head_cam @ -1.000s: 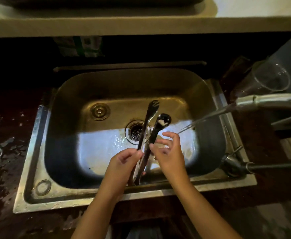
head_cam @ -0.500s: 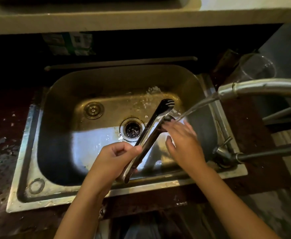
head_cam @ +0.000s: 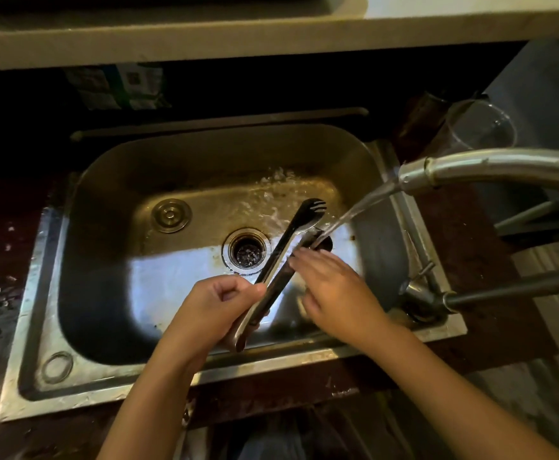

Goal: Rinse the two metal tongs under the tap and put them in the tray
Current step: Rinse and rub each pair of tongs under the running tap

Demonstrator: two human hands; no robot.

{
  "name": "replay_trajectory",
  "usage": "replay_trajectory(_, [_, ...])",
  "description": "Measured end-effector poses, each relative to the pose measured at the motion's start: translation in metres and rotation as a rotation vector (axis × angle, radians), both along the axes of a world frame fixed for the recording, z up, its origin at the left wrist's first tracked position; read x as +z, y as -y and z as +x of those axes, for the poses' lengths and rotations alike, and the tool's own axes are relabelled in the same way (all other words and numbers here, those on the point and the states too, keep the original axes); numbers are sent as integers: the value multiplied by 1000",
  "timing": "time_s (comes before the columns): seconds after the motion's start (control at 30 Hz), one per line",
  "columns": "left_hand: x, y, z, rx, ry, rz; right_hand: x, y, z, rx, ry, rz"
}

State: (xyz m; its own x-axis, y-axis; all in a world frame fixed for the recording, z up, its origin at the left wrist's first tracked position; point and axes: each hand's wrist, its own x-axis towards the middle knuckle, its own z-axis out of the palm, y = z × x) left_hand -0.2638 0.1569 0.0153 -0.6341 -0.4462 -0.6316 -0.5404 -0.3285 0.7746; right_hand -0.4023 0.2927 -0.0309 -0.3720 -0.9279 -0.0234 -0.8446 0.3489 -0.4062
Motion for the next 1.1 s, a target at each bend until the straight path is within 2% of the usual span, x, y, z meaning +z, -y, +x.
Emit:
replay_trajectory(0.07, [-6,2,0,-51,6,57,-4,1,-16,-46,-1,24])
replay_trajectory(0.17, [-14,5,1,-98,-12,90,-10,5,-56,-216,-84,187])
replay_trajectory(0.27, [-20,3,0,-99,-34,105,-14,3,-61,-250,-135,269])
replay_trajectory(0.37, [-27,0,-6,-67,-39,126,-11,-4,-31,-184,-95,199])
replay_trajectory(0.5, [-37,-5,-25,-18,-51,69,11,-9,19,-9,176,8])
replay_trajectory(0.6, [-42,-5,-40,-4,-107,71,16,-10,17,133,81,1])
replay_trajectory(0.73, [-45,-3,-52,-32,-132,67,14,2,-31,-154,-73,117])
replay_trajectory(0.77, [-46,-3,-54,-29,-132,63,13,2,-35,-165,-77,136])
replay_trajectory(0.8, [-46,-3,-57,-22,-130,60,12,1,-33,-122,-46,134])
replay_trajectory(0.9, [-49,-4,-61,7,-125,57,11,-12,-2,217,72,29])
replay_trajectory(0.97, [-51,-6,-61,23,-135,60,7,-16,6,305,29,-18])
replay_trajectory(1.03, [-52,-8,-60,38,-150,91,0,-11,-12,221,-113,-48])
replay_trajectory(1.1, [-53,-10,-56,24,-143,106,-5,-3,-34,-18,-120,-25])
